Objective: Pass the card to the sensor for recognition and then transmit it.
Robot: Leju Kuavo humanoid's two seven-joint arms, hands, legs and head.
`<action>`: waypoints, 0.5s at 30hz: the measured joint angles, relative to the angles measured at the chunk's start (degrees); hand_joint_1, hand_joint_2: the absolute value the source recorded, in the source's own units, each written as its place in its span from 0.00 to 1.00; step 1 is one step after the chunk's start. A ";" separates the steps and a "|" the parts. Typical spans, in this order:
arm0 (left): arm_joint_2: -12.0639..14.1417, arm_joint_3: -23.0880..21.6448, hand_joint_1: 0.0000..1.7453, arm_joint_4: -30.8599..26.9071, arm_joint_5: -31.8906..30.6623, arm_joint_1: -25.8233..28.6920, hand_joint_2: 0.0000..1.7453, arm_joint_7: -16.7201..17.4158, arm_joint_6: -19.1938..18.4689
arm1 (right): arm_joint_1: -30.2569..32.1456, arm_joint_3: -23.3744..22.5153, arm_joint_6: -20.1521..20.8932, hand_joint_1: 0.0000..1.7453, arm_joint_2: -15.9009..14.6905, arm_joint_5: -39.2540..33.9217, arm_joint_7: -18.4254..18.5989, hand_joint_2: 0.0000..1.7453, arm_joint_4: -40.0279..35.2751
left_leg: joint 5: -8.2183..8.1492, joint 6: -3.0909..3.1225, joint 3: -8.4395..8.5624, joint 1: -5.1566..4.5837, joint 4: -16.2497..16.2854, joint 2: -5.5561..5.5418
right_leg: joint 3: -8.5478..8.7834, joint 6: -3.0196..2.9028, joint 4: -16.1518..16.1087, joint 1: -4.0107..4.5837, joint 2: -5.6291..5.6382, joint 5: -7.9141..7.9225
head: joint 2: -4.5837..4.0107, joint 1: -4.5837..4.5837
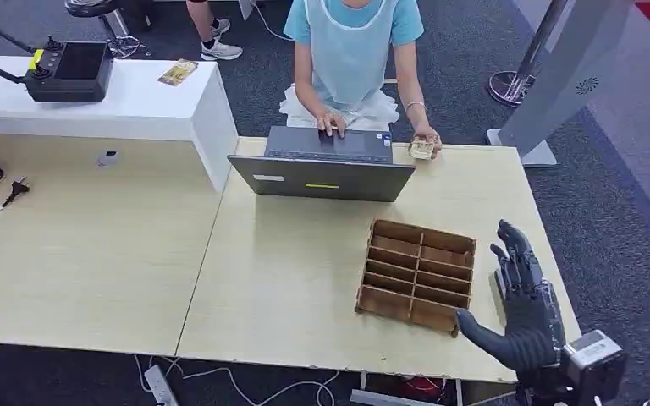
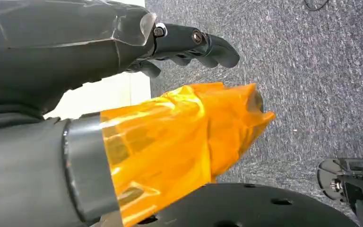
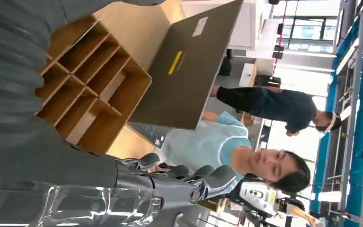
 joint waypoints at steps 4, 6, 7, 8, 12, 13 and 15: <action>0.00 0.00 0.00 0.00 -0.07 0.00 0.00 0.00 0.00 | 0.05 0.20 -0.02 0.00 0.00 0.04 0.00 1.00 0.41 | 0.00 0.00 0.00 0.00 0.00 0.00 | 0.00 0.00 0.00 0.00 0.00 0.00 | 0.00 0.00; 0.00 0.00 0.00 0.00 -0.13 0.00 0.00 0.02 0.02 | 0.07 0.28 -0.35 0.00 0.00 0.02 0.00 1.00 0.48 | 0.00 0.00 0.00 0.00 0.00 0.00 | 0.00 0.00 0.00 0.00 0.00 0.00 | 0.00 0.00; 0.00 0.00 0.00 0.00 -0.13 0.00 0.00 0.02 0.00 | 0.08 0.33 -0.74 0.00 0.02 0.02 0.02 1.00 0.52 | 0.00 0.00 0.00 0.00 0.00 0.00 | 0.00 0.00 0.00 0.00 0.00 0.00 | 0.00 0.00; 0.00 0.00 0.00 0.00 -0.13 0.00 0.00 0.02 0.02 | 0.08 0.37 -1.27 0.00 0.07 0.11 0.00 1.00 0.57 | 0.00 0.00 0.00 0.00 0.00 0.00 | 0.00 0.00 0.00 0.00 0.00 0.00 | 0.00 0.00; 0.02 0.00 0.00 0.00 -0.11 0.00 0.00 -0.11 -0.09 | 0.08 0.46 -2.65 0.00 0.48 0.94 -0.09 1.00 0.68 | 0.00 0.00 0.00 0.00 0.00 0.00 | 0.00 0.00 0.00 0.00 0.00 0.00 | 0.00 0.00; 0.02 0.00 0.00 0.00 -0.11 0.00 0.00 -0.18 -0.09 | 0.08 0.46 -2.93 0.00 0.57 1.01 -0.09 1.00 0.68 | 0.00 0.00 0.00 0.00 0.00 0.00 | 0.00 0.00 0.00 0.00 0.00 0.00 | 0.00 0.00; 0.02 0.00 0.00 0.00 -0.11 0.00 0.00 -0.17 -0.11 | 0.08 0.48 -3.10 0.00 0.74 1.05 -0.09 1.00 0.68 | 0.00 0.00 0.00 0.00 0.00 0.00 | 0.00 0.00 0.00 0.00 0.00 0.00 | 0.00 0.00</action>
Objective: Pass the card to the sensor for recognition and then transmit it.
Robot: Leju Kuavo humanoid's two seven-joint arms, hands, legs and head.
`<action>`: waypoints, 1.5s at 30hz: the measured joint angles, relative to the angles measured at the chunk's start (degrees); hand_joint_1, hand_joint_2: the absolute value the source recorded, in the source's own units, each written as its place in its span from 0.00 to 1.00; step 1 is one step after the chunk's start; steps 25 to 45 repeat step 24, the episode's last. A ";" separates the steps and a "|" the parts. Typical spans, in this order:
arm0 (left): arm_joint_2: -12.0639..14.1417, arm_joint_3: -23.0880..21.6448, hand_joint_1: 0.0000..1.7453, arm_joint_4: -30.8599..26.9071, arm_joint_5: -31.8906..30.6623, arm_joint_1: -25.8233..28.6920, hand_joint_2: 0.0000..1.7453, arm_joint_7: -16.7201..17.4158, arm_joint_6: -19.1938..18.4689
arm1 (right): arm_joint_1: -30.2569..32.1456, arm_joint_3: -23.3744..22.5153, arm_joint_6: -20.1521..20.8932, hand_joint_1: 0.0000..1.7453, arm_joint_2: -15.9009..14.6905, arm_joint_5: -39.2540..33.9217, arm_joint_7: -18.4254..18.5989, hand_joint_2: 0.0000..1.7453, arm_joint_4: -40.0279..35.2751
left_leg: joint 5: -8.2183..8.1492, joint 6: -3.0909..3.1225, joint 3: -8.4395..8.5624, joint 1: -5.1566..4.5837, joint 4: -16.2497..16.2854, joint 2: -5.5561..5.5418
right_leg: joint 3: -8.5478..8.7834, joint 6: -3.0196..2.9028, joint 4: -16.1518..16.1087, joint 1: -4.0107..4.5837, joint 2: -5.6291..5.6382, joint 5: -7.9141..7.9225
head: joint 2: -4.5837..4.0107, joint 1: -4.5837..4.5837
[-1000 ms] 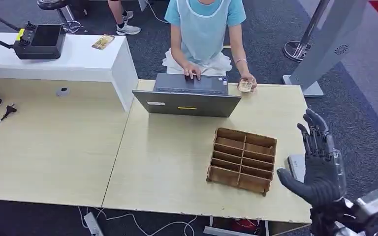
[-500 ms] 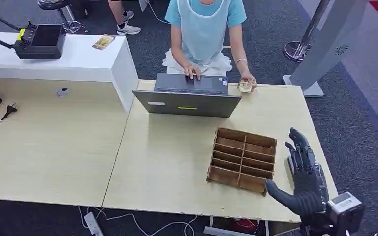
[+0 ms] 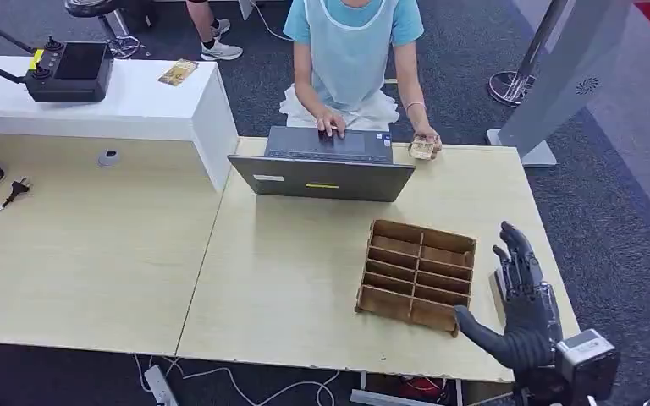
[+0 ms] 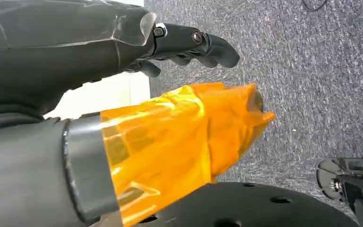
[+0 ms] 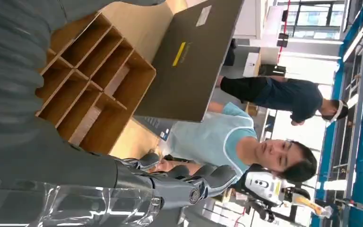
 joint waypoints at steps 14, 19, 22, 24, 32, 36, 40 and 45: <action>0.00 0.00 0.00 0.00 -0.44 -0.02 0.00 0.06 0.15 | -0.08 0.07 -1.73 0.00 1.86 -1.05 -0.11 1.00 0.17 | 0.00 0.00 -0.01 0.00 0.00 0.00 | 0.01 0.00 0.00 0.00 0.00 0.00 | 0.00 0.00; -0.02 0.04 0.00 0.00 0.50 -0.18 0.00 -1.01 0.35 | -1.78 0.87 -1.70 0.00 2.80 -1.00 0.13 1.00 0.72 | 0.00 0.00 0.01 0.00 0.00 0.00 | 0.01 0.00 0.00 0.00 0.00 0.00 | 0.00 -0.02; -0.04 0.13 0.00 0.00 1.05 -0.27 0.00 -1.25 0.46 | -2.37 1.44 -1.53 0.00 2.82 -0.94 0.17 1.00 1.07 | 0.01 0.00 0.01 0.00 0.00 0.00 | 0.02 0.00 0.00 0.00 -0.01 0.00 | 0.00 -0.02; -0.04 0.18 0.00 0.00 1.11 -0.29 0.00 -1.53 0.52 | -2.52 1.62 -1.53 0.00 2.82 -0.94 0.15 1.00 1.29 | 0.01 0.00 0.00 0.00 0.00 0.00 | 0.02 0.00 0.00 0.00 -0.01 0.00 | 0.00 0.00; -0.04 0.18 0.00 0.00 1.11 -0.29 0.00 -1.53 0.52 | -2.52 1.62 -1.53 0.00 2.82 -0.94 0.15 1.00 1.29 | 0.01 0.00 0.00 0.00 0.00 0.00 | 0.02 0.00 0.00 0.00 -0.01 0.00 | 0.00 0.00; -0.04 0.18 0.00 0.00 1.11 -0.29 0.00 -1.53 0.52 | -2.52 1.62 -1.53 0.00 2.82 -0.94 0.15 1.00 1.29 | 0.01 0.00 0.00 0.00 0.00 0.00 | 0.02 0.00 0.00 0.00 -0.01 0.00 | 0.00 0.00; -0.04 0.18 0.00 0.00 1.11 -0.29 0.00 -1.53 0.52 | -2.52 1.62 -1.53 0.00 2.82 -0.94 0.15 1.00 1.29 | 0.01 0.00 0.00 0.00 0.00 0.00 | 0.02 0.00 0.00 0.00 -0.01 0.00 | 0.00 0.00; -0.04 0.18 0.00 0.00 1.11 -0.29 0.00 -1.53 0.52 | -2.52 1.62 -1.53 0.00 2.82 -0.94 0.15 1.00 1.29 | 0.01 0.00 0.00 0.00 0.00 0.00 | 0.02 0.00 0.00 0.00 -0.01 0.00 | 0.00 0.00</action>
